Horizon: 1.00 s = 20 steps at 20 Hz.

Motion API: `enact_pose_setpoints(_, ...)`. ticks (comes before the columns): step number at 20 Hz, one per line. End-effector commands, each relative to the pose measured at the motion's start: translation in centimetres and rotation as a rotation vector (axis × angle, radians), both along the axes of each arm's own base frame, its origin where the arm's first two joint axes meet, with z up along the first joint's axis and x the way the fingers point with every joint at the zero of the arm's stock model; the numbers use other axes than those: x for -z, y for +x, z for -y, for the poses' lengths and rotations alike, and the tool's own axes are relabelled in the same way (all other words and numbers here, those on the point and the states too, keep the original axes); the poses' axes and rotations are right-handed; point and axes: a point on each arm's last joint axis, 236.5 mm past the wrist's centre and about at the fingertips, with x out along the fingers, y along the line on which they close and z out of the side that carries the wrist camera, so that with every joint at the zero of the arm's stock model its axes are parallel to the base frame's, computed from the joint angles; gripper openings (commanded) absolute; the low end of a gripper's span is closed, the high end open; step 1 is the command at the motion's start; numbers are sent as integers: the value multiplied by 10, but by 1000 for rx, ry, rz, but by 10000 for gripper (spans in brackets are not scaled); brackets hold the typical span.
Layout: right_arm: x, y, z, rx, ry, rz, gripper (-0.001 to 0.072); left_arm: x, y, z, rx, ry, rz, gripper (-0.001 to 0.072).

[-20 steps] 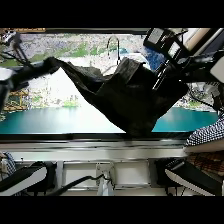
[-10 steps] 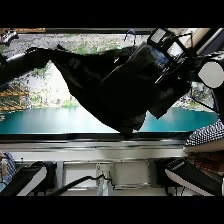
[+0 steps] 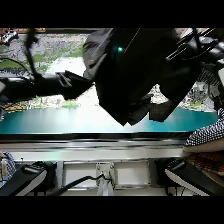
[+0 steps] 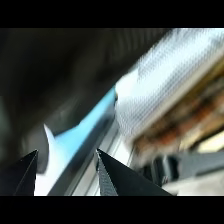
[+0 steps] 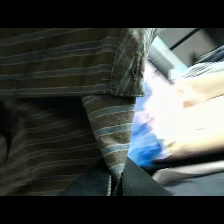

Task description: Fold the clothes and pants, and hang the long-sleeved shirts on hangers.

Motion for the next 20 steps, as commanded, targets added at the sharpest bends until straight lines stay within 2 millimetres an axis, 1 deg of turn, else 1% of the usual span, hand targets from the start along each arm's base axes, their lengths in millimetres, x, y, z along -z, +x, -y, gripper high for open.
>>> enact_pose_setpoints(1,-44,6,31,125,-4,155,26,39,-15,20,61,173,38,387)
enact_pose_setpoints(3,-60,2,57,262,57,211,26,55,-19,28,72,250,55,387)
enact_pose_setpoints(5,-69,-12,83,388,92,215,26,61,-22,33,68,289,76,387)
enact_pose_setpoints(7,-73,-37,115,551,142,190,26,60,-25,38,74,287,84,387)
enact_pose_setpoints(9,-77,-66,138,678,194,161,26,61,-24,37,73,291,88,387)
enact_pose_setpoints(11,-93,-90,158,748,225,196,26,64,-20,33,63,317,105,387)
enact_pose_setpoints(14,-124,-124,189,870,300,324,26,67,-13,29,43,345,129,386)
enact_pose_setpoints(15,-132,-133,200,916,316,363,26,67,-13,29,41,344,130,386)
enact_pose_setpoints(17,-144,-147,215,982,319,425,26,67,-13,29,42,344,129,386)
enact_pose_setpoints(18,-146,-152,224,1027,321,444,26,67,-13,29,42,344,130,386)
enact_pose_setpoints(20,-142,-167,247,1152,354,475,26,67,-13,28,42,348,131,386)
